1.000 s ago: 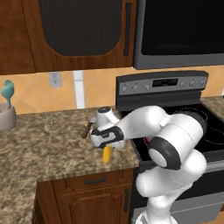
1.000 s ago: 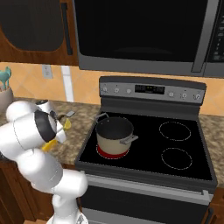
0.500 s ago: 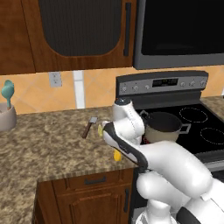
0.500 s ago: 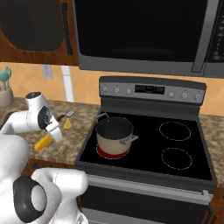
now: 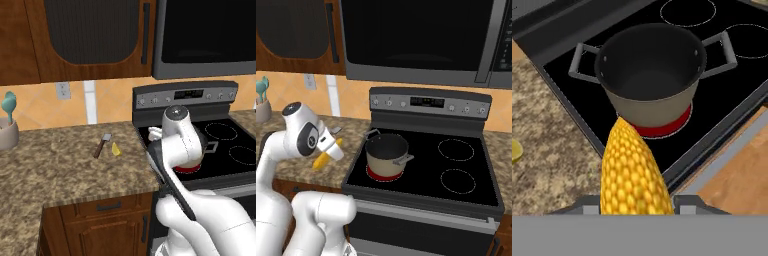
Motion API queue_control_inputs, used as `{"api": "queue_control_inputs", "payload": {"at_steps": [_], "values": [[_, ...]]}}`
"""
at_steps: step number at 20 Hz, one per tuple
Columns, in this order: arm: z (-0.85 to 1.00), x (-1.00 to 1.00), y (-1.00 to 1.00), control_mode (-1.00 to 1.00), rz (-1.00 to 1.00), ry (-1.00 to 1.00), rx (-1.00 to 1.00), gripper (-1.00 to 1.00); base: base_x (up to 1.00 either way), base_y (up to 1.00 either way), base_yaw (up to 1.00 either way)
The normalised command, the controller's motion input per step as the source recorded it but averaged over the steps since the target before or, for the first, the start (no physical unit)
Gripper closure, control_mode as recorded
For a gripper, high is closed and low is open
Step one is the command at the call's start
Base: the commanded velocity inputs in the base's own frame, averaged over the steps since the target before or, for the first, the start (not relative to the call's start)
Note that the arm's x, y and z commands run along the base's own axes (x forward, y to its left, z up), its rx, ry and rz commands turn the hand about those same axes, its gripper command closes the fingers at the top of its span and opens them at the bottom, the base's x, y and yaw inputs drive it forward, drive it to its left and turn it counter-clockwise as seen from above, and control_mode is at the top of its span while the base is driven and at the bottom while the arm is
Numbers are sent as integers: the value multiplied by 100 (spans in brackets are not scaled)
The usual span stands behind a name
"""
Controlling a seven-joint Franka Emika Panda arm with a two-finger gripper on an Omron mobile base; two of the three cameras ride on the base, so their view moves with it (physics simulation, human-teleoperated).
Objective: Put the corn and lemon wedge in the pot. Retrieve the spatula and lightly stir the vegetables in the pot.
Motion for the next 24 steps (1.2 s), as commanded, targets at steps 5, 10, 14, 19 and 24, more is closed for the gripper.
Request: {"api": "queue_control_inputs", "payload": {"at_steps": [5, 10, 14, 19, 24], "values": [[64, 1, -77, -100, -6, -17, -11, 100, 0, 0, 0], [37, 10, -60, -100, 0, -19, -11, 100, 0, 0, 0], [16, 21, -42, -100, 0, -10, -8, 100, 0, 0, 0], [0, 44, -25, -100, 0, -1, -3, 100, 0, 0, 0], [0, 71, -14, -100, 0, 0, 0, 100, 0, 0, 0]]}}
